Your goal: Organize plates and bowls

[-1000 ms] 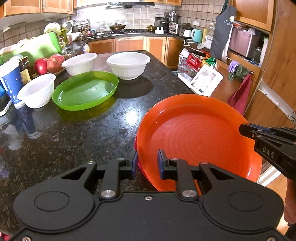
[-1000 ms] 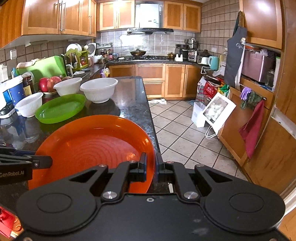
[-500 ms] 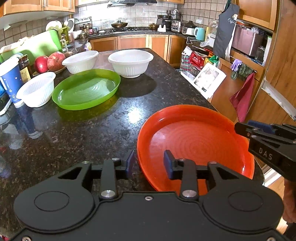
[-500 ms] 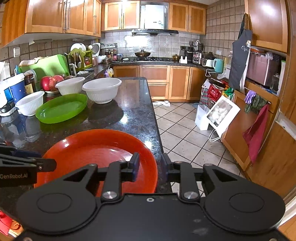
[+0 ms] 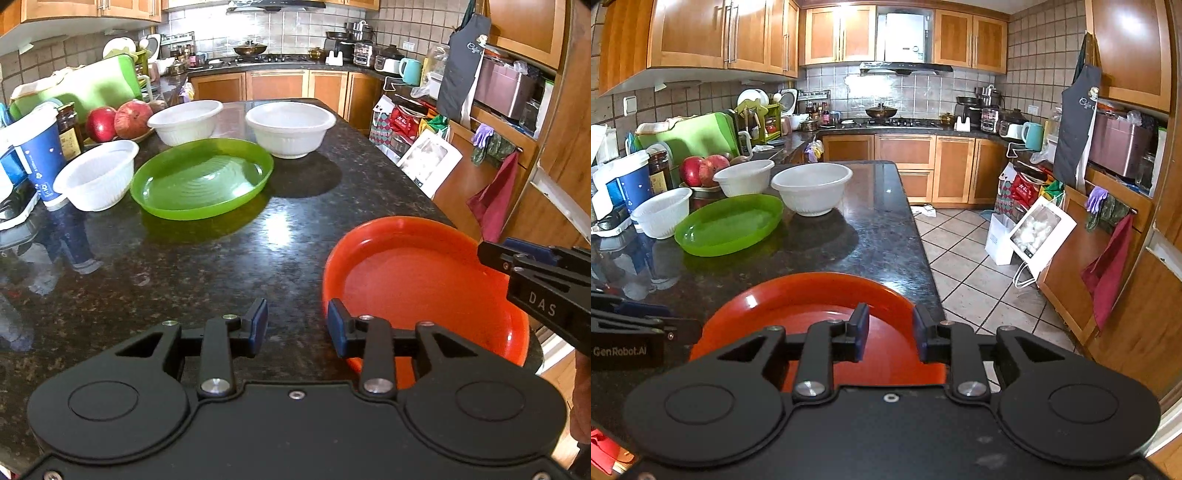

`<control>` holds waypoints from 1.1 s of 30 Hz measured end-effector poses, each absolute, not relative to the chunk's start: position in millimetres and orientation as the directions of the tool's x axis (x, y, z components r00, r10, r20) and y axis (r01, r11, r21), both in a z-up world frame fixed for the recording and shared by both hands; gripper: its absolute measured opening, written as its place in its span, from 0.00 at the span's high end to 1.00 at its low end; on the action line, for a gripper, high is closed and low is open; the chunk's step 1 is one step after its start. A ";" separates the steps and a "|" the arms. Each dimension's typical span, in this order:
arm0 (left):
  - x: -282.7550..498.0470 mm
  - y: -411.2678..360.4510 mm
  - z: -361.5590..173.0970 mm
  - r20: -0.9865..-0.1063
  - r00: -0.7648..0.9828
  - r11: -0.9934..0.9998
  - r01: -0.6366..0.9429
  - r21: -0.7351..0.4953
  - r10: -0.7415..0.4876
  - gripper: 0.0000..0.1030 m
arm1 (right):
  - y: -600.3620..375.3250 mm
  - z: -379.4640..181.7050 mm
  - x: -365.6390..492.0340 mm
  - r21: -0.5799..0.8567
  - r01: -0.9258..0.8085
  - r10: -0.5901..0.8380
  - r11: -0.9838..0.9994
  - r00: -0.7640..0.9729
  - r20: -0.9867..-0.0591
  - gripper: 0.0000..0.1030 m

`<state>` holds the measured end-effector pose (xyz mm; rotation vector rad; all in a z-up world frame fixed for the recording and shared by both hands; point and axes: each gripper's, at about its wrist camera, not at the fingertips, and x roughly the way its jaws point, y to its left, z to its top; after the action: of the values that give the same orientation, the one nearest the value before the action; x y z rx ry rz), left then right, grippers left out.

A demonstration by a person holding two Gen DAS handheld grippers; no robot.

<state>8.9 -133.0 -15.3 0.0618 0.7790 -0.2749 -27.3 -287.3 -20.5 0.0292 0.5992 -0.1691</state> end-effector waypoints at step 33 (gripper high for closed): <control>57.8 22.1 -2.4 -0.669 0.724 0.980 0.195 -0.038 -0.170 0.55 | -143.9 7.7 40.4 0.000 0.090 -0.076 0.996 0.840 -0.538 0.74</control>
<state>57.8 22.1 -2.4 0.0357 0.7347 -0.2018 40.4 -143.9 7.7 0.0259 0.5677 -0.0876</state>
